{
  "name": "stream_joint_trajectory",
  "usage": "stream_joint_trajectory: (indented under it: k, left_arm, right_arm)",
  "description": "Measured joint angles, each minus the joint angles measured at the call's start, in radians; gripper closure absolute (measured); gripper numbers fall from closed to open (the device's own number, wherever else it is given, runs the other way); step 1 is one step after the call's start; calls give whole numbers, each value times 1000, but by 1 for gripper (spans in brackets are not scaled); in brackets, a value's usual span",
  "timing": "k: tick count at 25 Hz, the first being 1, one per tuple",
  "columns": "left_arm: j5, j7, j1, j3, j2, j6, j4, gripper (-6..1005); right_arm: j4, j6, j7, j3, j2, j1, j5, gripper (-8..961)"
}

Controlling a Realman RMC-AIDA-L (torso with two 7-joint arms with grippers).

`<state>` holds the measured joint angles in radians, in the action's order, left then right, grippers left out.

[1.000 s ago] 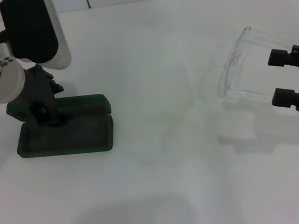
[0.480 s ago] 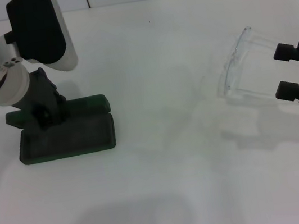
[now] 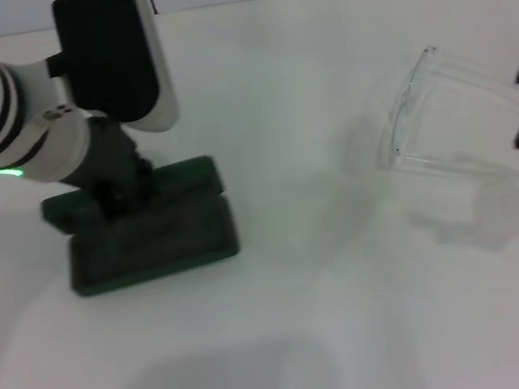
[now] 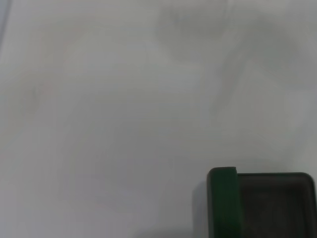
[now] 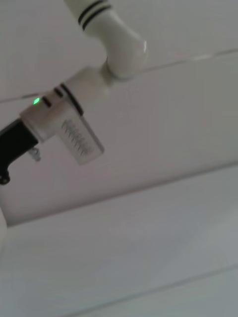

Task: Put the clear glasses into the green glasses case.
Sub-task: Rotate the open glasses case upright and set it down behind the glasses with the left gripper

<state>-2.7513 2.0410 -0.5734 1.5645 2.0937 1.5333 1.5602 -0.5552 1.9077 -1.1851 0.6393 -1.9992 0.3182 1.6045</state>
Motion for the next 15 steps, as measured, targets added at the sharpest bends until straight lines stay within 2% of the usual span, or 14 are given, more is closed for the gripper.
stream_joint_trajectory:
  k: [2, 5, 9, 12, 15]
  left_arm:
    - [14, 30, 1, 29, 1, 0, 48, 786]
    - [23, 107, -21, 65, 1, -7, 78, 797]
    - [30, 154, -47, 129, 2, -16, 80, 804]
    - [31, 176, -50, 174, 3, -46, 64, 805]
    - [31, 189, -72, 217, 4, -97, 18, 805]
  right_arm:
    - [0, 6, 1, -48, 3, -18, 0, 101]
    - [2, 33, 18, -181, 4, -54, -1, 102]
    - [46, 106, 59, -410, 10, -98, -1, 104]
    - [63, 138, 66, -522, 16, -125, -1, 105]
    - [64, 168, 66, -585, 16, -149, -1, 106]
